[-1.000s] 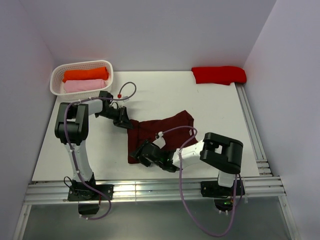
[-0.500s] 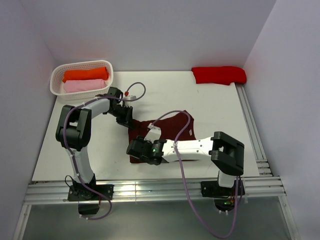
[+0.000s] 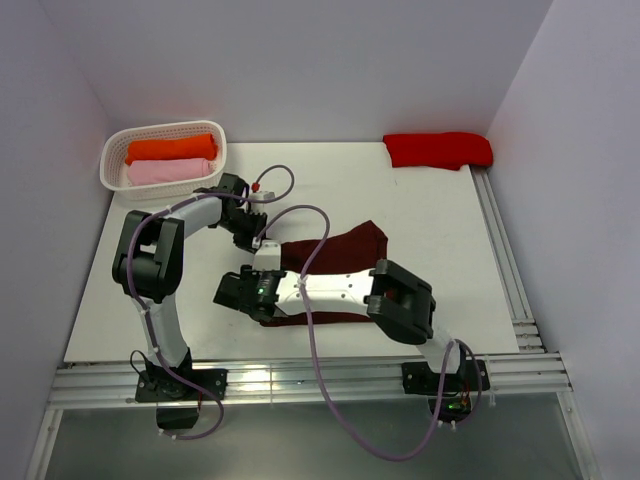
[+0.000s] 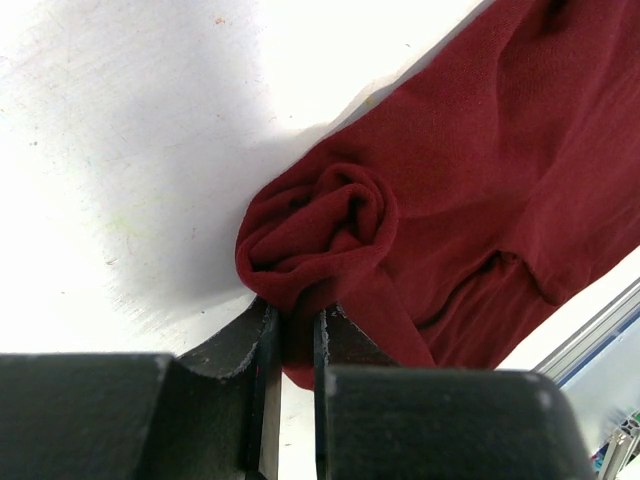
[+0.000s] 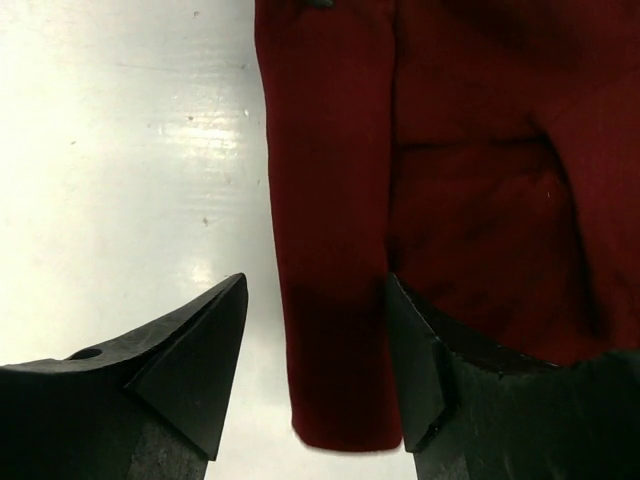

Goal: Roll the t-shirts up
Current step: Roll the tshirt

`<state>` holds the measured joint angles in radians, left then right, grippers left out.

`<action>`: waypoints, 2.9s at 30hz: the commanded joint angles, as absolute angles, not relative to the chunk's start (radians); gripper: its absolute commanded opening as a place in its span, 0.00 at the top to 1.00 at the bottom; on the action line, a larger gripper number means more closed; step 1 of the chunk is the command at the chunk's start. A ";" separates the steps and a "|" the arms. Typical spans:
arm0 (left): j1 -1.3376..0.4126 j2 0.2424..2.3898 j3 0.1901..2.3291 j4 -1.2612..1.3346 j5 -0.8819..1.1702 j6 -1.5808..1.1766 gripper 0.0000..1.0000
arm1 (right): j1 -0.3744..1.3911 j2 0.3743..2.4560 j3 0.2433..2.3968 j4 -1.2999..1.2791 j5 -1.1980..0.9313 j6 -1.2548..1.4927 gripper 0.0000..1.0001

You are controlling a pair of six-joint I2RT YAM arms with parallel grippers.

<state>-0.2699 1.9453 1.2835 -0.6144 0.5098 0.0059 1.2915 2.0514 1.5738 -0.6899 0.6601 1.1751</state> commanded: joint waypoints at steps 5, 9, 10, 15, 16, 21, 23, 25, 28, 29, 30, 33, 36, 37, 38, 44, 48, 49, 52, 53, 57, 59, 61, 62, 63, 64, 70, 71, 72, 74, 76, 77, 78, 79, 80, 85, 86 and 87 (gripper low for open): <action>-0.275 1.931 1.282 -0.594 0.423 0.032 0.97 | 1.289 2.144 1.707 -0.810 0.765 1.126 0.37; -0.275 1.937 1.290 -0.600 0.425 0.031 0.95 | 1.293 2.158 1.695 -0.808 0.750 1.131 0.40; -0.275 1.939 1.293 -0.600 0.425 0.031 0.94 | 1.293 2.163 1.689 -0.808 0.738 1.132 0.41; -0.275 1.948 1.301 -0.604 0.425 0.032 0.89 | 1.302 2.168 1.645 -0.816 0.712 1.175 0.59; -0.275 1.948 1.301 -0.604 0.425 0.032 0.88 | 1.302 2.158 1.634 -0.799 0.709 1.178 0.69; -0.275 1.948 1.324 -0.615 0.449 0.041 0.73 | 1.301 2.099 1.523 -0.680 0.651 1.170 0.79; -0.272 1.937 1.328 -0.614 0.465 0.044 0.66 | 1.298 2.074 1.485 -0.608 0.635 1.170 0.79; -0.264 1.915 1.341 -0.615 0.495 0.054 0.53 | 1.289 2.019 1.399 -0.534 0.600 1.172 0.80; -0.238 1.876 1.359 -0.626 0.587 0.075 0.39 | 1.263 1.929 1.243 -0.340 0.527 1.189 0.82; -0.220 1.867 1.365 -0.636 0.633 0.081 0.37 | 1.255 1.905 1.200 -0.236 0.511 1.196 0.82; -0.212 1.858 1.368 -0.643 0.652 0.095 0.34 | 1.246 1.884 1.124 -0.186 0.490 1.201 0.83; -0.175 1.827 1.370 -0.656 0.740 0.120 0.31 | 1.212 1.803 0.982 -0.003 0.413 1.233 0.85; -0.134 1.816 1.342 -0.669 0.837 0.152 0.30 | 1.180 1.775 0.861 0.207 0.338 1.279 0.85; -0.118 1.815 1.333 -0.672 0.862 0.162 0.29 | 1.172 1.770 0.832 0.304 0.319 1.308 0.85; -0.112 1.815 1.321 -0.669 0.888 0.173 0.28 | 1.158 1.767 0.804 0.351 0.287 1.324 0.85; -0.097 1.830 1.209 -0.580 1.037 0.199 0.28 | 1.132 1.776 0.642 0.607 0.233 1.419 0.86; -0.095 1.884 1.166 -0.519 1.071 0.184 0.28 | 1.123 1.813 0.555 0.806 0.201 1.503 0.86; -0.095 1.893 1.161 -0.505 1.072 0.176 0.28 | 1.120 1.825 0.545 0.869 0.193 1.515 0.86; -0.097 1.933 1.161 -0.486 1.075 0.158 0.29 | 1.114 1.873 0.520 0.967 0.172 1.555 0.87; -0.097 1.940 1.160 -0.483 1.069 0.152 0.30 | 1.115 1.899 0.515 0.989 0.169 1.565 0.87; -0.106 1.974 1.154 -0.457 1.057 0.127 0.31 | 1.115 1.939 0.525 1.037 0.153 1.588 0.89; -0.109 1.977 1.149 -0.443 1.058 0.097 0.33 | 1.115 1.937 0.541 1.002 0.156 1.582 0.89; -0.118 1.973 1.147 -0.425 1.039 0.083 0.35 | 1.115 1.922 0.563 0.918 0.170 1.565 0.87; -0.123 1.967 1.146 -0.420 1.028 0.068 0.39 | 1.117 1.901 0.574 0.875 0.178 1.557 0.84; -0.129 1.962 1.146 -0.410 0.996 0.057 0.44 | 1.120 1.887 0.586 0.777 0.182 1.542 0.82; -0.133 1.959 1.149 -0.410 0.988 0.049 0.48 | 1.120 1.876 0.615 0.728 0.187 1.530 0.79; -0.172 1.911 1.181 -0.439 0.850 0.023 0.81 | 1.141 1.801 0.768 0.303 0.276 1.453 0.50; -0.181 1.890 1.181 -0.437 0.818 0.020 0.85 | 1.150 1.792 0.794 0.241 0.313 1.434 0.44; -0.201 1.879 1.181 -0.437 0.789 0.015 0.87 | 1.160 1.787 0.822 0.115 0.331 1.430 0.43; -0.218 1.853 1.178 -0.440 0.698 0.011 0.92 | 1.177 1.776 0.909 -0.009 0.382 1.416 0.38; -0.239 1.841 1.178 -0.440 0.637 0.009 0.93 | 1.210 1.781 1.013 -0.219 0.466 1.410 0.36; -0.244 1.836 1.183 -0.451 0.618 0.008 0.94 | 1.221 1.787 1.052 -0.285 0.491 1.408 0.36; -0.255 1.835 1.186 -0.456 0.611 0.009 0.94 | 1.232 1.793 1.092 -0.349 0.514 1.408 0.36; -0.258 1.833 1.186 -0.460 0.604 0.009 0.94 | 1.247 1.801 1.167 -0.461 0.558 1.407 0.36; -0.259 1.835 1.187 -0.462 0.594 0.011 0.94 | 1.255 1.816 1.199 -0.510 0.575 1.407 0.35; -0.268 1.847 1.193 -0.483 0.594 0.018 0.95 | 1.275 1.897 1.399 -0.756 0.658 1.407 0.35; -0.268 1.848 1.192 -0.483 0.594 0.018 0.95 | 1.275 1.907 1.417 -0.765 0.663 1.382 0.35; -0.271 1.848 1.192 -0.483 0.586 0.020 0.94 | 1.276 1.916 1.434 -0.768 0.666 1.368 0.35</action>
